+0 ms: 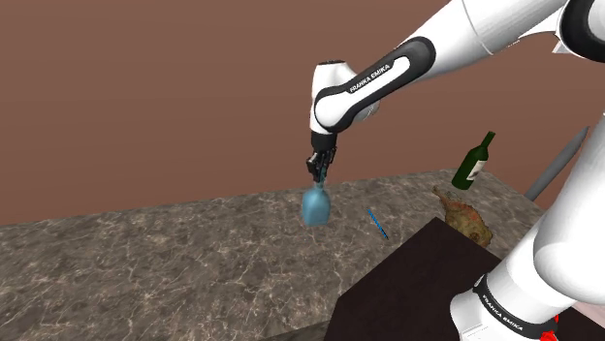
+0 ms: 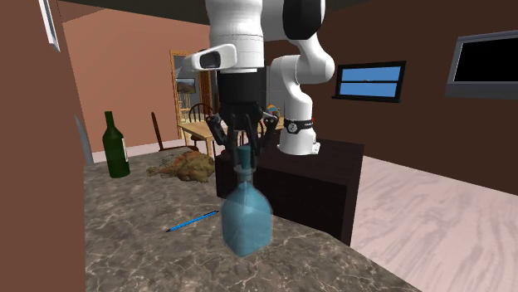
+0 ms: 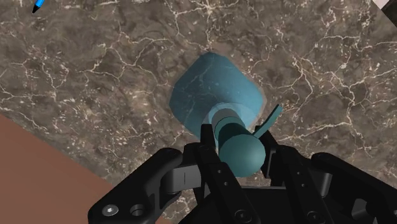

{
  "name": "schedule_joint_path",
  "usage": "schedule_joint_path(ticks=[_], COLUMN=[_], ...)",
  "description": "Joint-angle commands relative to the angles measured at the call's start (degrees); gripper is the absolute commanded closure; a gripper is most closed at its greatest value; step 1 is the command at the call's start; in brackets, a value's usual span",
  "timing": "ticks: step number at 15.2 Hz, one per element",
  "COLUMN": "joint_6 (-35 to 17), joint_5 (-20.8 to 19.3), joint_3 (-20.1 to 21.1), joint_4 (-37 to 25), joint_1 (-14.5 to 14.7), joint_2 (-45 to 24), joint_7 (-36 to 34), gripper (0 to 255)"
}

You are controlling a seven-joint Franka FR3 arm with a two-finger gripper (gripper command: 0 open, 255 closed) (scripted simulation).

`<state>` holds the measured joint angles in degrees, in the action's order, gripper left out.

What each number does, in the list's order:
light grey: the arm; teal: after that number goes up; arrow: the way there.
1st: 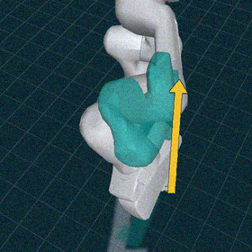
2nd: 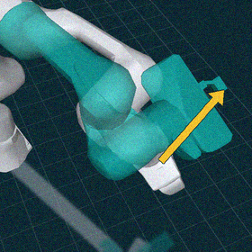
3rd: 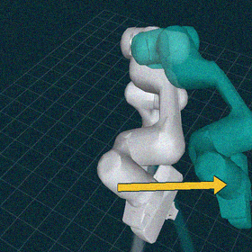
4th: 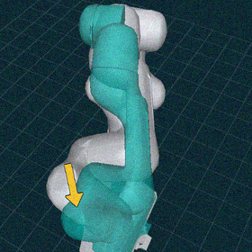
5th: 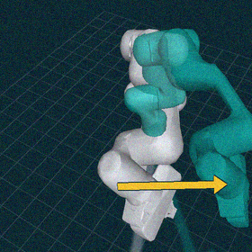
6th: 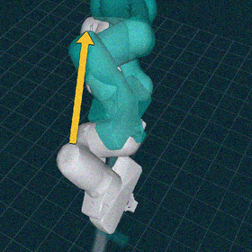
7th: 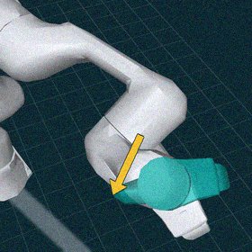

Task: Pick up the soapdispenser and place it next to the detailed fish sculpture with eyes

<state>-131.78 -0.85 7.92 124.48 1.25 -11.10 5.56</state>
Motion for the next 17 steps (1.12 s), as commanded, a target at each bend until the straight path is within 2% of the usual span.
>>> schedule_joint_path(ticks=[1, 17], joint_6=[1.24, 12.79], joint_5=[0.20, 1.33], joint_3=[0.03, 0.17], joint_4=[-0.12, -5.07], joint_1=[-0.09, -0.30], joint_2=[1.12, 7.79], joint_7=[0.18, 0.86], gripper=[255, 255])
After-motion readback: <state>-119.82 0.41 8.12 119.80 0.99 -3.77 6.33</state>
